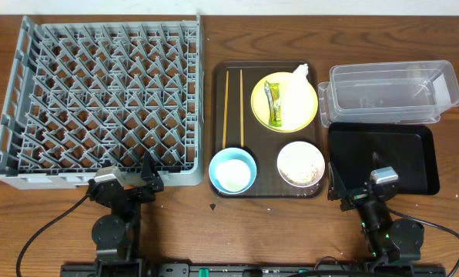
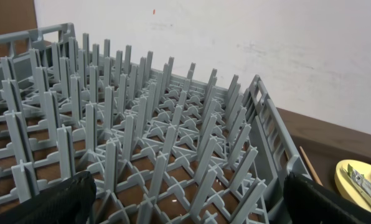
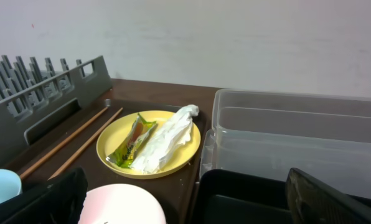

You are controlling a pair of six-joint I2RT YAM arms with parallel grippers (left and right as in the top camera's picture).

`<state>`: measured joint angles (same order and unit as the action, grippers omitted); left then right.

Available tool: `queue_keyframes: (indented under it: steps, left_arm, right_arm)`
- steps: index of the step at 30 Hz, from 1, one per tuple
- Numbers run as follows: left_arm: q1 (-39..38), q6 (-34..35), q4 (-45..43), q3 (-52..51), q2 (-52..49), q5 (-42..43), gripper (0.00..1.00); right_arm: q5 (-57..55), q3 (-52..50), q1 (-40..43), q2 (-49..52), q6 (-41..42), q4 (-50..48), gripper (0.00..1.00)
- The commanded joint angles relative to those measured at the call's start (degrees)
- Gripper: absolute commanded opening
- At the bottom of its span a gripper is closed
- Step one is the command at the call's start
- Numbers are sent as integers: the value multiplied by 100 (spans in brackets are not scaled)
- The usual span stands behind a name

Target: Sort waste into correct bins and load items into the dishwasher

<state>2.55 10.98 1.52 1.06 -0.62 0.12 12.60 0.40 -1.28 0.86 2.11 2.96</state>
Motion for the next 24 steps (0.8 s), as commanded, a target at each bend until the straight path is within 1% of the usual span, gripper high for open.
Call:
queue_keyframes:
  steps: [1, 2, 3, 11, 14, 16, 18, 20, 21, 24]
  left_arm:
    - [24, 72, 264, -83, 35, -57, 96]
    - [24, 72, 264, -83, 35, -57, 97]
    - [24, 72, 262, -83, 35, -57, 96]
    - [28, 48, 251, -83, 35, -144, 96]
    - [28, 55, 238, -83, 35, 131, 96]
    - [28, 105, 68, -83, 35, 382, 96]
    - [28, 439, -356, -48, 35, 796, 97]
    - [28, 741, -734, 85, 33, 1023, 96]
    - [28, 846, -874, 208, 28, 1043, 96]
    - [28, 793, -933, 721, -101, 1038, 97]
  right_arm:
    - [-37, -9, 52, 13, -48, 24, 99]
    - [-37, -9, 52, 13, -48, 24, 99]
    - [-190, -9, 52, 13, -249, 26, 99]
    - [-310, -9, 52, 15, -326, -125, 99]
    - [-278, -9, 52, 15, -262, -321, 99]
    - [24, -9, 52, 15, -129, -732, 99]
    - [153, -4, 50, 15, -63, -1191, 99]
    - [190, 101, 52, 17, -44, -1561, 99]
    - [184, 216, 50, 22, -44, -1582, 99]
    - [155, 732, 52, 210, -46, -1340, 99]
